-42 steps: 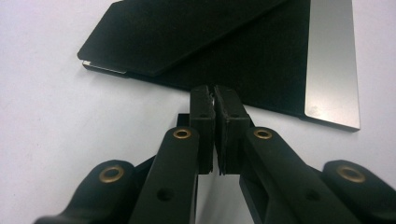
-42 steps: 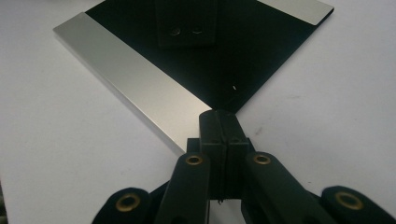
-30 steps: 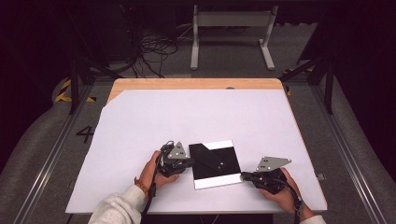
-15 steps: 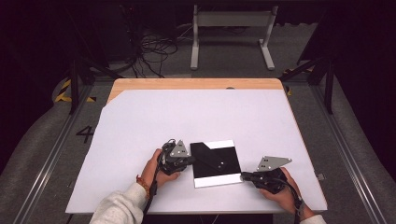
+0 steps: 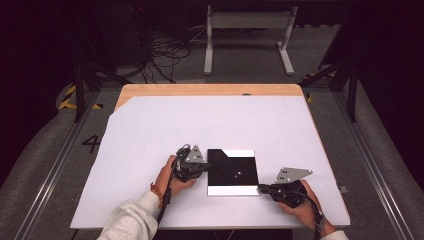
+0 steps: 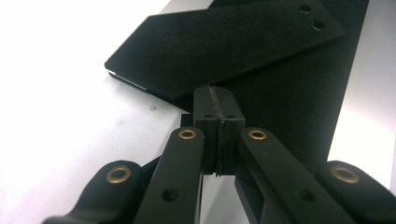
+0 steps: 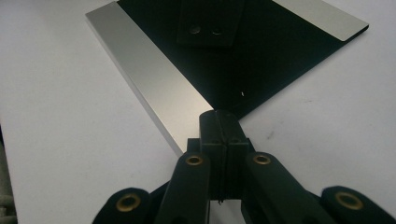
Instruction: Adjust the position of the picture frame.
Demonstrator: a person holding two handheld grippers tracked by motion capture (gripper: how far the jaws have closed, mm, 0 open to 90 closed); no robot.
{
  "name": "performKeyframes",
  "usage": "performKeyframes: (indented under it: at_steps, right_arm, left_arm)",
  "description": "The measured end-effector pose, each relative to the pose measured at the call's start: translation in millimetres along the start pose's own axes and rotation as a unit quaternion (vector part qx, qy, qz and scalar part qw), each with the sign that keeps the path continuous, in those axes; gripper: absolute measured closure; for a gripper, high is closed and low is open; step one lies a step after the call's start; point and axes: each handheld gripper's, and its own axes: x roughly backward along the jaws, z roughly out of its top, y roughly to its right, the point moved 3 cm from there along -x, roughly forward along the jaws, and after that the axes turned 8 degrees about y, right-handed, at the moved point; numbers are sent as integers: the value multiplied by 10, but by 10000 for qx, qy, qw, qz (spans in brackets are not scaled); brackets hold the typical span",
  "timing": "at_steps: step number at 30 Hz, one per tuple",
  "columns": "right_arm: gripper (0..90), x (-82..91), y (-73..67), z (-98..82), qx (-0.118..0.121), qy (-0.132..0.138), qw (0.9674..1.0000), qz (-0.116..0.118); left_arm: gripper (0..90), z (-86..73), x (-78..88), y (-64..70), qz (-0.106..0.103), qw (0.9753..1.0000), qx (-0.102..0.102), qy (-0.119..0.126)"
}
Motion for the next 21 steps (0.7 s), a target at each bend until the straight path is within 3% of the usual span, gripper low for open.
performKeyframes:
  at_steps: [1,3,5,7,9,12,21]
  right_arm:
    - [900,-1,-1,0,-2,7,10000,-10]
    - [900,-5,-4,3,-14,3,10000,-11]
    - [900,-11,-17,9,31,-9,10000,-64]
    - [900,-14,-37,23,91,-81,9998,-128]
    - [900,-17,-50,29,156,-101,9997,-172]
    - [900,-15,-46,13,126,-27,9998,-156]
    - [900,-17,-57,27,134,-74,9997,-203]
  left_arm:
    - [895,9,-5,-5,-5,10000,6,19]
    - [889,36,-68,37,-302,9994,118,140]
    - [893,108,-120,123,-160,9997,-194,11]
    - [879,152,-136,186,-299,9993,-226,55]
    - [879,152,-130,199,-259,9993,-266,25]
    - [879,113,-26,143,-196,9997,-125,86]
    - [866,-21,290,201,-132,9996,-243,1]
